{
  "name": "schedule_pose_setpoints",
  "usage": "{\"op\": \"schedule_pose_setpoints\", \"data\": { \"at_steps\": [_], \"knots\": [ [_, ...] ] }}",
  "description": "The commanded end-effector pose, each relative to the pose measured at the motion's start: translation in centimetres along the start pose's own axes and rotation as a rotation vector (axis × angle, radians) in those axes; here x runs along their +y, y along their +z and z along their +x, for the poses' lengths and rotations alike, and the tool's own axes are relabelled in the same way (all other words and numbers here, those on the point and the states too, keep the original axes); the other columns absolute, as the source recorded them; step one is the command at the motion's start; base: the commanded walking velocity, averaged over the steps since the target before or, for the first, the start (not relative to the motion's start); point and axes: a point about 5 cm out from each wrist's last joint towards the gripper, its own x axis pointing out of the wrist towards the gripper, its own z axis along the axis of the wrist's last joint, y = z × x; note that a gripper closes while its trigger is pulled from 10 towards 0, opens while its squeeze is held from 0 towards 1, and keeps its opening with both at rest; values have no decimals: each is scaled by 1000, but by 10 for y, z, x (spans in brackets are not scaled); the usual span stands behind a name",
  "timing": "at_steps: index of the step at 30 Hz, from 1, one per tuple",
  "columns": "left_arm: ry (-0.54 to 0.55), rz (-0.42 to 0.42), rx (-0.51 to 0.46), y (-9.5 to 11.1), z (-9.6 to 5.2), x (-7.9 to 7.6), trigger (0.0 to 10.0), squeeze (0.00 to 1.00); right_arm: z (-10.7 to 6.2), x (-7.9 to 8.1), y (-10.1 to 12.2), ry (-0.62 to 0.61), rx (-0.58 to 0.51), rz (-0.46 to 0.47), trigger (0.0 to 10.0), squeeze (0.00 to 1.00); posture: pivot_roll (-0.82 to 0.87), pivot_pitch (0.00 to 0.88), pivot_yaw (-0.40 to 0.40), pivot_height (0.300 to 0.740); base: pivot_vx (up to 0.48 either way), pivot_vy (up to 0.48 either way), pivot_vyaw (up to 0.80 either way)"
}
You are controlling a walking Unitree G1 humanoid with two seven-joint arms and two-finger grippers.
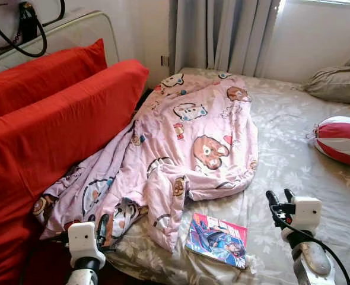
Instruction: Clean up the room
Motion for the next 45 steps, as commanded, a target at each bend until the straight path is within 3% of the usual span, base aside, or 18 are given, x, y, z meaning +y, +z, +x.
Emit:
{"op": "schedule_pose_setpoints", "data": {
  "at_steps": [1,6,18,22,25,35,45],
  "knots": [
    [8,-3,9,0,-2,3,10000,0,0,3,0,9,9,0,10000,0,-15,0,4,740,0,0,0],
    [-12,7,16,2,0,4,10000,0,-1,1,0,10,11,-8,10000,0,-25,0,18,715,0,0,0],
    [-9,13,8,7,0,12,10000,0,-3,3,1,31,-1,1,10000,0,-12,0,15,715,0,0,0],
    [-17,-8,21,6,1,13,10000,0,4,9,1,57,21,42,10000,0,-23,0,16,715,0,0,0],
    [-40,-3,14,8,5,12,10000,0,10,13,8,110,6,-8,10000,0,-13,0,7,715,0,0,0],
    [-7,-37,7,11,4,15,10000,0,14,18,8,82,18,19,10000,0,4,0,7,671,0,0,0],
    [-20,-27,9,12,5,15,10000,0,10,13,5,32,20,41,10000,0,5,0,12,671,0,0,0]
  ]
}}
